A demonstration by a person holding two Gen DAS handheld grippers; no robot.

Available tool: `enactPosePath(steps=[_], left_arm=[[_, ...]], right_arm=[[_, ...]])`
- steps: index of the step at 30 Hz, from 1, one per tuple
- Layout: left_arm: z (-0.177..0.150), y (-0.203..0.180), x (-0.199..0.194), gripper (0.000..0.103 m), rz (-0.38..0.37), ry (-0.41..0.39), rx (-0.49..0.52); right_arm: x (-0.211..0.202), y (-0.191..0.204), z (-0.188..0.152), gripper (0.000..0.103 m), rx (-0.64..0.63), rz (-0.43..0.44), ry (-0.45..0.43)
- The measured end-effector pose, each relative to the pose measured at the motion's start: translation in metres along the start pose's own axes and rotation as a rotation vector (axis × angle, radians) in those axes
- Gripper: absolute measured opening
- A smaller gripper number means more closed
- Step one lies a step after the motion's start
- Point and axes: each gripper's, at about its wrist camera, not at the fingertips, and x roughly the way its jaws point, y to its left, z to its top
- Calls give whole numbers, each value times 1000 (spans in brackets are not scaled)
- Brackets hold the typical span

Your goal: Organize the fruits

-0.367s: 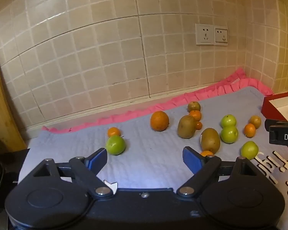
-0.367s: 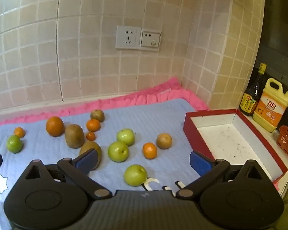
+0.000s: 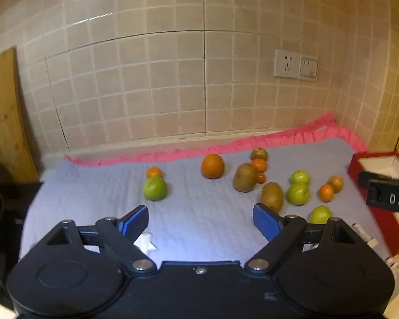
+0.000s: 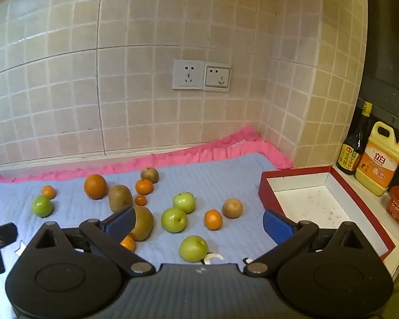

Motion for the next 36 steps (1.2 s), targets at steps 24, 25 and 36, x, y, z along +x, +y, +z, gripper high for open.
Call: enactPosePath(steps=[24, 25, 36], left_arm=[[-23, -58, -84, 102, 45, -43, 67], [-23, -59, -85, 102, 44, -48, 68], [-30, -77, -96, 102, 39, -62, 80]], right_arm=[[-84, -57, -23, 103, 42, 25, -60], [-86, -57, -25, 103, 43, 29, -61], [-92, -69, -34, 103, 46, 42, -66]])
